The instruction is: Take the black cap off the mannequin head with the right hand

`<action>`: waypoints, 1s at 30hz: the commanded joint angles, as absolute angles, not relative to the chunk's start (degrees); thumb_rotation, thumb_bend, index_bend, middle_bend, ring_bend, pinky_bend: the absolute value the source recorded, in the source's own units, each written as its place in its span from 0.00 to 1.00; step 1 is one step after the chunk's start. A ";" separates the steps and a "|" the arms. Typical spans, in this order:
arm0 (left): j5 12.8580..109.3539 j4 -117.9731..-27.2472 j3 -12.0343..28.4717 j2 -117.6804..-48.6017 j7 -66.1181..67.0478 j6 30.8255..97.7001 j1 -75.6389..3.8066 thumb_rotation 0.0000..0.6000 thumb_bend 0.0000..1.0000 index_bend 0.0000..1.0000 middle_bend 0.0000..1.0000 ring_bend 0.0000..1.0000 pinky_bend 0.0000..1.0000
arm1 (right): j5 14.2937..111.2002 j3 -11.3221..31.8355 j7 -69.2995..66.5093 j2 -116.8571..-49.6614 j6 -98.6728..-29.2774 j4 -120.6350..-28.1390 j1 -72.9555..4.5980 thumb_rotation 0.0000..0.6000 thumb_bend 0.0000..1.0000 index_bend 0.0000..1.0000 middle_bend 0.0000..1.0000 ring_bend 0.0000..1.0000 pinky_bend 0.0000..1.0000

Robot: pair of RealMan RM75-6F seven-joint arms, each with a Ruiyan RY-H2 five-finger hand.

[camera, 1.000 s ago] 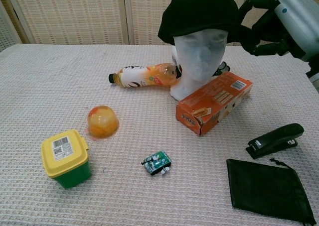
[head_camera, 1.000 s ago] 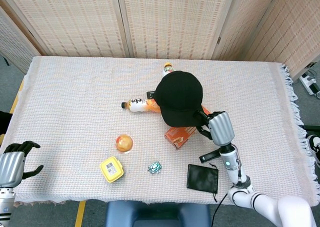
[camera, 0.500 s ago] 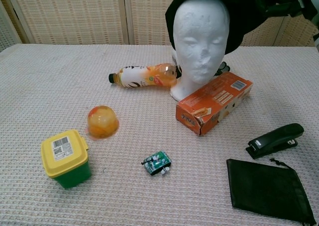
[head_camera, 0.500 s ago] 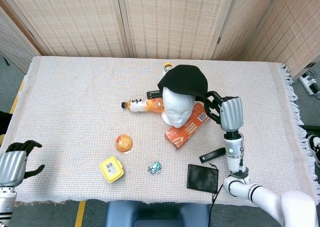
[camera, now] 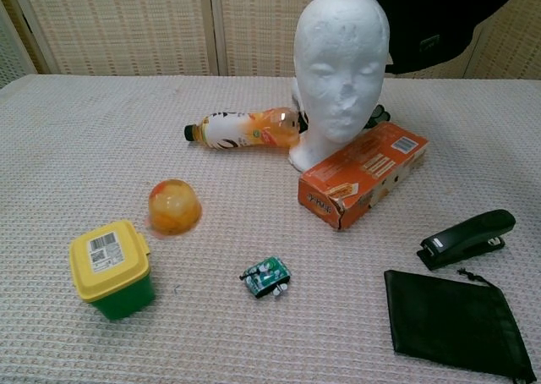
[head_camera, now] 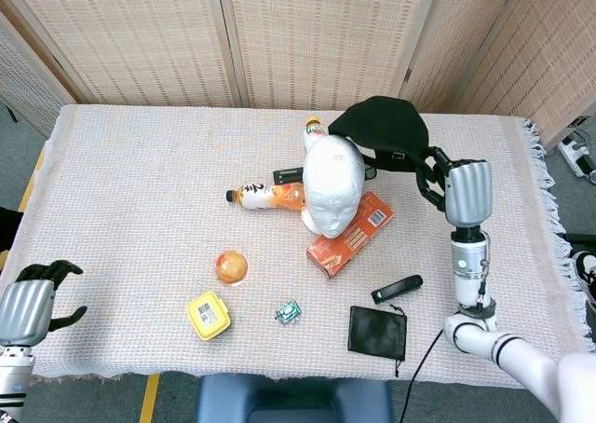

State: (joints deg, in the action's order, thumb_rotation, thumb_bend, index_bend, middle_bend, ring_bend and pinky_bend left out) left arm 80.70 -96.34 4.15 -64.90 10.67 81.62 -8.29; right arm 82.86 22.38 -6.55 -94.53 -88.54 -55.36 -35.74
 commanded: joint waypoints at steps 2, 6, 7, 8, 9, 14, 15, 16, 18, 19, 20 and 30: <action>80.64 -96.32 3.99 -64.99 10.56 81.39 -8.31 1.00 0.19 0.40 0.35 0.36 0.28 | 83.05 19.40 -3.82 -88.70 -87.41 -59.98 -31.93 1.00 0.94 0.70 1.00 1.00 1.00; 80.76 -96.27 3.84 -65.11 10.48 81.28 -8.35 1.00 0.19 0.40 0.35 0.36 0.28 | 83.02 17.05 -2.73 -84.37 -86.90 -63.62 -28.74 1.00 0.94 0.70 1.00 1.00 1.00; 80.78 -96.28 3.82 -65.12 10.46 81.26 -8.37 1.00 0.19 0.40 0.35 0.36 0.28 | 83.07 16.46 -2.57 -83.44 -86.80 -64.49 -28.02 1.00 0.94 0.70 1.00 1.00 1.00; 80.84 -96.28 3.81 -65.12 10.44 81.26 -8.38 1.00 0.19 0.40 0.35 0.36 0.28 | 83.27 15.63 -2.28 -82.26 -86.73 -65.55 -27.11 1.00 0.94 0.70 1.00 1.00 1.00; 80.88 -96.28 3.81 -65.11 10.42 81.28 -8.39 1.00 0.19 0.40 0.35 0.36 0.28 | 83.46 14.98 -2.23 -81.37 -86.62 -66.44 -26.45 1.00 0.94 0.70 1.00 1.00 1.00; 81.08 -96.48 3.73 -64.96 10.46 81.35 -8.41 1.00 0.19 0.40 0.35 0.36 0.28 | 84.64 11.62 -1.64 -76.60 -86.16 -71.45 -23.15 1.00 0.95 0.70 1.00 1.00 1.00; 81.09 -96.49 3.71 -64.95 10.48 81.36 -8.40 1.00 0.19 0.40 0.35 0.36 0.28 | 84.91 11.03 -1.45 -75.82 -85.99 -72.22 -22.70 1.00 0.94 0.70 1.00 1.00 1.00; 81.07 -96.51 3.68 -64.96 10.52 81.34 -8.40 1.00 0.19 0.40 0.35 0.36 0.28 | 85.08 10.51 -1.40 -75.10 -85.78 -73.03 -22.26 1.00 0.94 0.70 1.00 1.00 1.00; 81.03 -96.59 3.60 -65.00 10.65 81.16 -8.45 1.00 0.19 0.40 0.35 0.36 0.28 | 85.13 9.53 -1.38 -73.79 -84.93 -74.89 -21.50 1.00 0.94 0.70 1.00 1.00 1.00; 81.02 -96.64 3.56 -65.03 10.70 81.10 -8.47 1.00 0.19 0.40 0.35 0.36 0.28 | 85.18 9.16 -1.31 -73.43 -84.53 -75.45 -21.29 1.00 0.94 0.70 1.00 1.00 1.00; 81.04 -96.68 3.53 -65.09 10.78 81.02 -8.52 1.00 0.19 0.40 0.35 0.36 0.28 | 85.25 8.76 -1.11 -73.28 -84.07 -75.83 -21.12 1.00 0.94 0.70 1.00 1.00 1.00; 81.08 -96.87 3.44 -65.00 11.07 81.03 -8.56 1.00 0.19 0.40 0.34 0.35 0.27 | 83.83 7.20 -1.85 -79.77 -76.64 -69.26 -23.12 1.00 0.94 0.69 1.00 1.00 1.00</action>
